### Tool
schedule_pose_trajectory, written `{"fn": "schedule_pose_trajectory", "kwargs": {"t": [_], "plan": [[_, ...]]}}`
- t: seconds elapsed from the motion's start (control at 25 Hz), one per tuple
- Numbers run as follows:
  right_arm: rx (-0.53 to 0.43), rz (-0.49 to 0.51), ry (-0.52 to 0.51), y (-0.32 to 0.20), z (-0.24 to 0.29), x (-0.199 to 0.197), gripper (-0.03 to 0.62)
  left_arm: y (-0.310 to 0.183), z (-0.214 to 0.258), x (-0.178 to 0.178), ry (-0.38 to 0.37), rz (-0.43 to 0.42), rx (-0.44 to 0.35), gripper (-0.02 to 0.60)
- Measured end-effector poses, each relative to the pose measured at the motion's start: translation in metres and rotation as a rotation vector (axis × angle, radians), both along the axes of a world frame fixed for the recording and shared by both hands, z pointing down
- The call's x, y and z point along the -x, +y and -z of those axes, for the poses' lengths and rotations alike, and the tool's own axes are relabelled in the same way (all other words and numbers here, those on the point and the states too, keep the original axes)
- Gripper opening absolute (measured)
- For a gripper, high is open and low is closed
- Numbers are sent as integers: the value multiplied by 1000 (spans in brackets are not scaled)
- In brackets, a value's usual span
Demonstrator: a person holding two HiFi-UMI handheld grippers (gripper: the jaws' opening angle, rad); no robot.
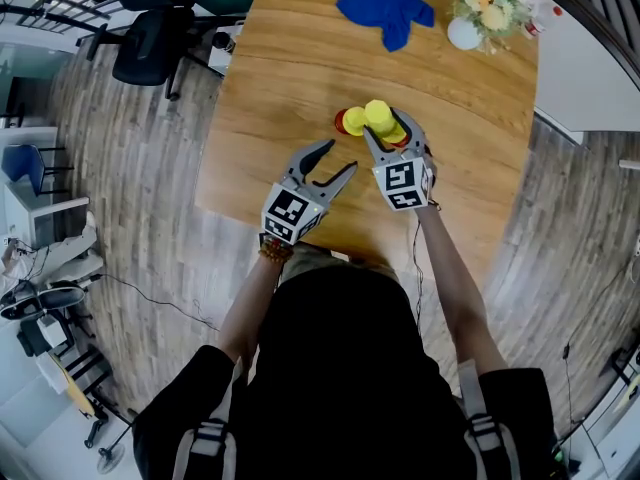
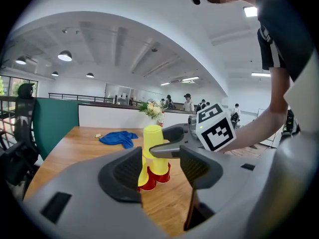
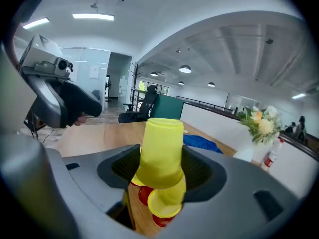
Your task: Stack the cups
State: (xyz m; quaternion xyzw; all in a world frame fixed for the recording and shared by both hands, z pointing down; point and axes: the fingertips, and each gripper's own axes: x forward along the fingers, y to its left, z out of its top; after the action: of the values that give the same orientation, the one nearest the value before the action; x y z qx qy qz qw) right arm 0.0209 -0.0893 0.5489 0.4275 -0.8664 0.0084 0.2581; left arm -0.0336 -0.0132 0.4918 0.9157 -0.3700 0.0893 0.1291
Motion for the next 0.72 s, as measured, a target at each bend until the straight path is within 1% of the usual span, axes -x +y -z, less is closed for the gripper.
{"fn": "schedule_pose_trajectory", "kwargs": {"t": [0.16, 0.4, 0.56, 0.72], "plan": [[18, -17, 16, -5, -6, 2, 278, 3, -2, -3, 0, -3, 7, 258], [45, -22, 34, -10, -13, 1, 281, 0, -1, -7, 4, -12, -5, 258], [77, -30, 59, -8, -19, -3, 279, 0, -3, -5, -12, -13, 8, 258], [107, -45, 49, -5, -23, -8, 278, 0, -4, -5, -8, -14, 4, 258]]}}
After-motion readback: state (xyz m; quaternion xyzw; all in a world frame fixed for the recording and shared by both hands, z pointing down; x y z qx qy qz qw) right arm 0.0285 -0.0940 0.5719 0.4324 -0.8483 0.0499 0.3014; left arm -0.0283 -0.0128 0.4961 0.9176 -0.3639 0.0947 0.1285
